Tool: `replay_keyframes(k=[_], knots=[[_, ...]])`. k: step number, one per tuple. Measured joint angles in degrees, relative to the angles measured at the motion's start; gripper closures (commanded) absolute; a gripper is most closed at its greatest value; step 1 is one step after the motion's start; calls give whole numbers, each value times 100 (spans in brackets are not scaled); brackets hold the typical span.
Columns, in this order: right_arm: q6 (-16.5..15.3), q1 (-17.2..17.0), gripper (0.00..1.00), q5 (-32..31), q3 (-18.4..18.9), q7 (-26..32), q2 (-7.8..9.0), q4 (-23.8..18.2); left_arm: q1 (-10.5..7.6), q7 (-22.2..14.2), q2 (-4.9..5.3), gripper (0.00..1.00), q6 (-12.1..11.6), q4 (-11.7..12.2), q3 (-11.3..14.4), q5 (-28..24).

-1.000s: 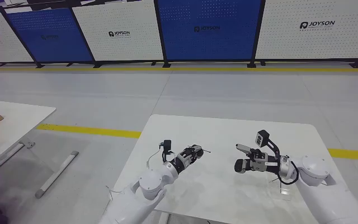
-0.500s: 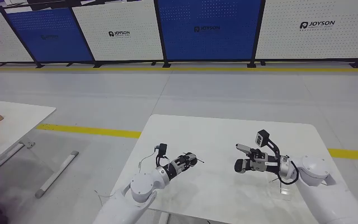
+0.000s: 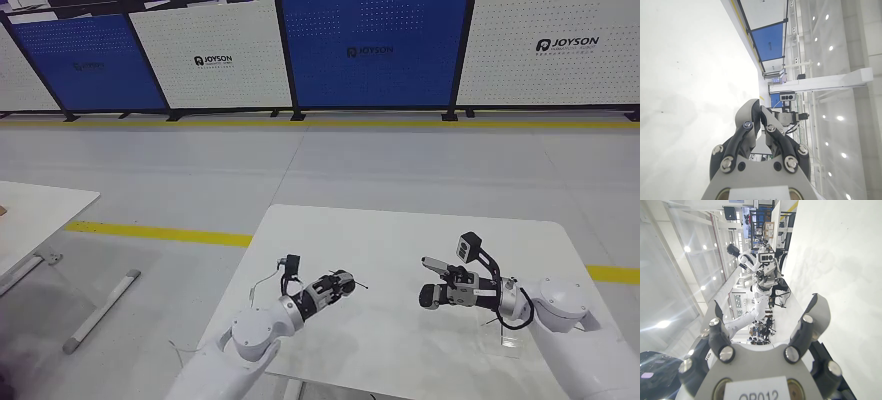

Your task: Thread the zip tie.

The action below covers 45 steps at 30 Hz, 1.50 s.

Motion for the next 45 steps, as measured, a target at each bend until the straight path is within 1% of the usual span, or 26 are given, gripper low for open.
replay_keyframes(k=[2, 5, 7, 9, 11, 12, 13, 14, 16, 25, 26, 29, 31, 33, 36, 43, 45], knots=[[0, 0, 0, 0, 0, 0, 0, 0, 57, -120, 12, 100, -30, -100, -95, -181], [0, 0, 0, 0, 0, 0, 0, 0, 165, -325, 38, 100, -53, -326, -294, -495], [0, 0, 0, 0, 0, 0, 0, 0, 265, -437, 55, 100, -93, -548, -458, -750], [0, 0, 0, 0, 0, 0, 0, 0, 394, -490, 70, 100, -182, -802, -633, -997], [0, 0, 0, 0, 0, 0, 0, 0, 509, -516, 79, 100, -255, -1000, -761, -1164], [0, 0, 0, 0, 0, 0, 0, 0, 578, -557, 87, 100, -256, -1101, -825, -1242], [0, 0, 0, 0, 0, 0, 0, 0, 615, -610, 97, 100, -200, -1151, -862, -1245], [0, 0, 0, 0, 0, 0, 0, 0, 631, -655, 105, 100, -135, -1175, -883, -1213], [0, 0, 0, 0, 0, 0, 0, 0, 633, -678, 109, 100, -96, -1179, -890, -1172], [0, 0, 0, 0, 0, 0, 0, 0, 627, -658, 106, 100, -116, -1184, -880, -1187], [0, 0, 0, 0, 0, 0, 0, 0, 623, -627, 99, 100, -148, -1206, -868, -1226], [0, 0, 0, 0, 0, 0, 0, 0, 633, -568, 73, 100, -343, -1303, -866, -1521], [0, 0, 0, 0, 0, 0, 0, 0, 667, -610, 62, 100, -521, -1375, -933, -1807], [0, 0, 0, 0, 0, 0, 0, 0, 731, -674, 60, 100, -696, -1414, -1025, -1973], [0, 0, 0, 0, 0, 0, 0, 0, 782, -760, 68, 100, -642, -1429, -1068, -2003], [0, 0, 0, 0, 0, 0, 0, 0, 779, -756, 68, 100, -635, -1427, -1065, -1996], [0, 0, 0, 0, 0, 0, 0, 0, 755, -700, 66, 100, -586, -1405, -1035, -1903]])
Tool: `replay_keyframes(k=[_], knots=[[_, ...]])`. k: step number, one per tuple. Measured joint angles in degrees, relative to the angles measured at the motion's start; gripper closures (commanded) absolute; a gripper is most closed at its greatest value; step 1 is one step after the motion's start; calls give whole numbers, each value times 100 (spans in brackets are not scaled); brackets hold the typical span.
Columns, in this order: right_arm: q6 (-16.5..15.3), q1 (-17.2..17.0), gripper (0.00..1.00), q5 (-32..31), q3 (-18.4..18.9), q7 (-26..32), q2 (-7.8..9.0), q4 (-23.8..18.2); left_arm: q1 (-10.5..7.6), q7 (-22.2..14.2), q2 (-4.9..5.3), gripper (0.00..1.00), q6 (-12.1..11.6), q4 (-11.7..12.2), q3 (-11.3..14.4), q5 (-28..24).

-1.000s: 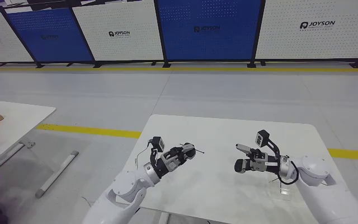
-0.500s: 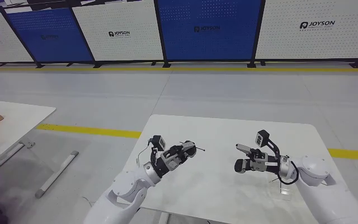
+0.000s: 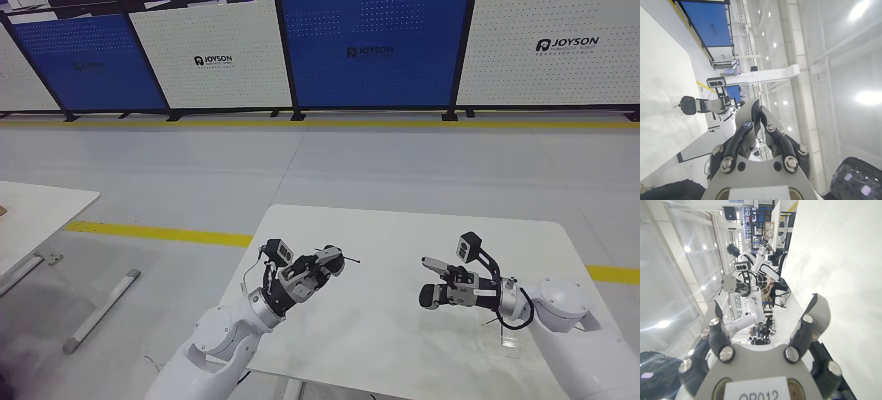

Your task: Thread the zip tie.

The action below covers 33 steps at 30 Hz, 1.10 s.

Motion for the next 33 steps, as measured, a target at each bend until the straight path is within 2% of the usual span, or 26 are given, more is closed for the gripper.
replay_keyframes(k=[8, 18, 21, 31, 33], knots=[[0, 0, 0, 0, 0, 0, 0, 0, -156, 193, 5, 100, 406, 249, 241, 881], [0, 0, 0, 0, 0, 0, 0, 0, -518, 467, -27, 100, 894, 957, 659, 1661], [0, 0, 0, 0, 0, 0, 0, 0, -596, 609, -45, 100, 857, 1097, 766, 1846], [0, 0, 0, 0, 0, 0, 0, 0, -598, 637, -48, 100, 841, 1107, 779, 1841], [0, 0, 0, 0, 0, 0, 0, 0, -631, 753, -55, 100, 933, 1185, 864, 2043]])
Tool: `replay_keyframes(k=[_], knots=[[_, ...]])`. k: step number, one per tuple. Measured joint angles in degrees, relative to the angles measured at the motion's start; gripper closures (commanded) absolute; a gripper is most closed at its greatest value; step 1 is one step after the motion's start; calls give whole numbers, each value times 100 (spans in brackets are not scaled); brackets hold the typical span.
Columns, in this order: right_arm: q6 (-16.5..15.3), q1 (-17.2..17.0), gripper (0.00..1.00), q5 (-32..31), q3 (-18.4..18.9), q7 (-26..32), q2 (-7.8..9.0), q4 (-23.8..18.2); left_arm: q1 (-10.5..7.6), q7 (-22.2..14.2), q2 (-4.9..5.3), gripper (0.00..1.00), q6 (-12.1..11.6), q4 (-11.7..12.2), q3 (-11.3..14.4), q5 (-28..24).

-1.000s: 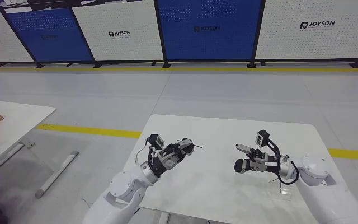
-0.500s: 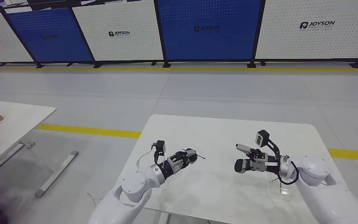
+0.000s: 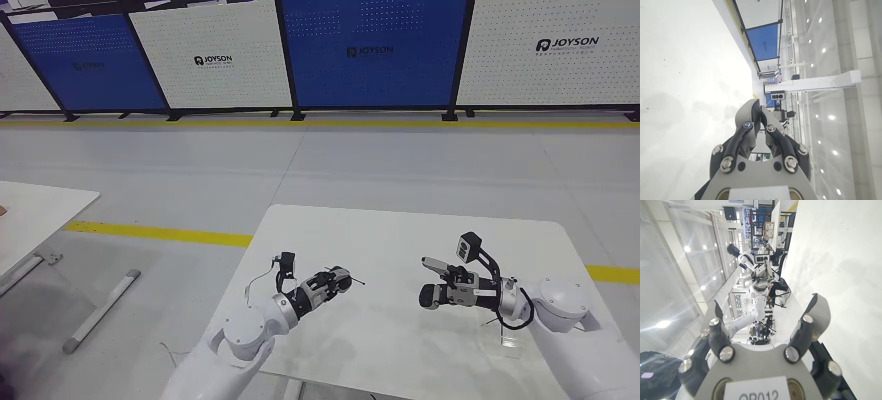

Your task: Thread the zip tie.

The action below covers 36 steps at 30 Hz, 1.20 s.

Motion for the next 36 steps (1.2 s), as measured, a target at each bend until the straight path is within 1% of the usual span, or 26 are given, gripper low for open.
replay_keyframes(k=[4, 6, 14, 16, 20, 23, 26, 27, 29, 31, 36], knots=[[0, 0, 0, 0, 0, 0, 0, 0, -146, 231, -22, 100, 295, 141, 253, 547], [0, 0, 0, 0, 0, 0, 0, 0, -197, 249, -28, 100, 413, 177, 361, 768], [0, 0, 0, 0, 0, 0, 0, 0, -203, 207, -27, 100, 432, 180, 376, 785], [0, 0, 0, 0, 0, 0, 0, 0, -189, 237, -36, 100, 342, 131, 381, 717], [0, 0, 0, 0, 0, 0, 0, 0, -69, 198, -49, 100, -43, -106, 264, 235], [0, 0, 0, 0, 0, 0, 0, 0, 66, 130, -44, 100, -304, -352, 119, -106], [0, 0, 0, 0, 0, 0, 0, 0, 198, -13, -33, 100, -421, -624, 1, -413], [0, 0, 0, 0, 0, 0, 0, 0, 250, -15, -31, 100, -501, -730, -49, -503], [0, 0, 0, 0, 0, 0, 0, 0, 336, 28, -29, 100, -630, -862, -100, -540], [0, 0, 0, 0, 0, 0, 0, 0, 407, 35, -26, 100, -674, -944, -123, -547], [0, 0, 0, 0, 0, 0, 0, 0, 409, 27, -25, 100, -663, -944, -123, -543]])
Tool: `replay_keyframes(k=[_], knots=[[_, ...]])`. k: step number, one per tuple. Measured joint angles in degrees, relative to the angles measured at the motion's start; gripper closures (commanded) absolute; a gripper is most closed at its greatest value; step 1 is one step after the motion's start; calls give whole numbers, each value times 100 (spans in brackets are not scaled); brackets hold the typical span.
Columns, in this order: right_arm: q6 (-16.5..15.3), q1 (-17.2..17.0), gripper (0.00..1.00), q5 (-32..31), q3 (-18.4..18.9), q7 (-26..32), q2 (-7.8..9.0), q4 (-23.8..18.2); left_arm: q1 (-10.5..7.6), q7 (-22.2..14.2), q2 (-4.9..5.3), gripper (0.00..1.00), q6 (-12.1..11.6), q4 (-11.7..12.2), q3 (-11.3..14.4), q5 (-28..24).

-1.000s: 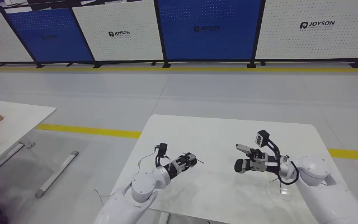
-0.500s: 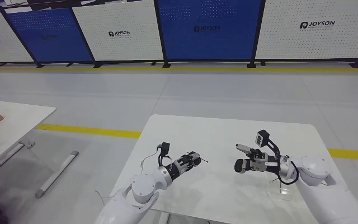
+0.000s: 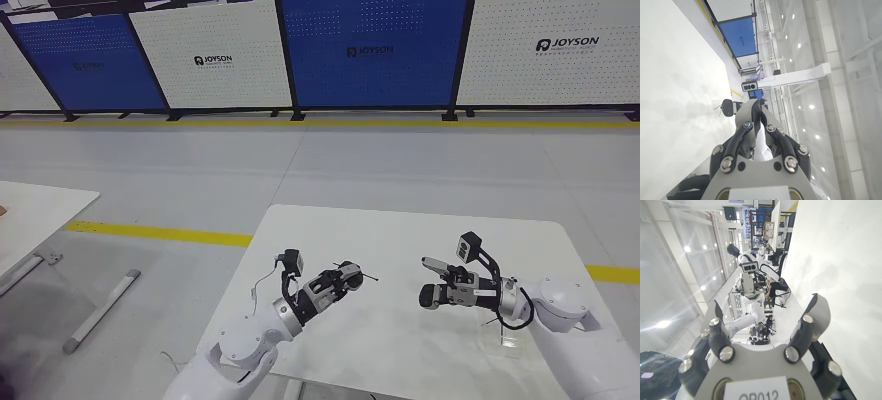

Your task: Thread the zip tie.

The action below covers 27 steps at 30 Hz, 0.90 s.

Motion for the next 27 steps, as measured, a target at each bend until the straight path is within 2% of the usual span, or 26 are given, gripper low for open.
replay_keyframes(k=[9, 11, 17, 19, 27], knots=[[0, 0, 0, 0, 0, 0, 0, 0, 0, 10, -3, 100, -16, -16, 2, -17], [0, 0, 0, 0, 0, 0, 0, 0, 20, 50, -12, 100, -114, -99, -7, -132], [0, 0, 0, 0, 0, 0, 0, 0, 277, 31, -18, 100, -552, -442, -221, -650], [0, 0, 0, 0, 0, 0, 0, 0, 341, -77, -13, 100, -532, -482, -252, -783], [0, 0, 0, 0, 0, 0, 0, 0, 342, -90, -12, 100, -510, -481, -251, -792]])
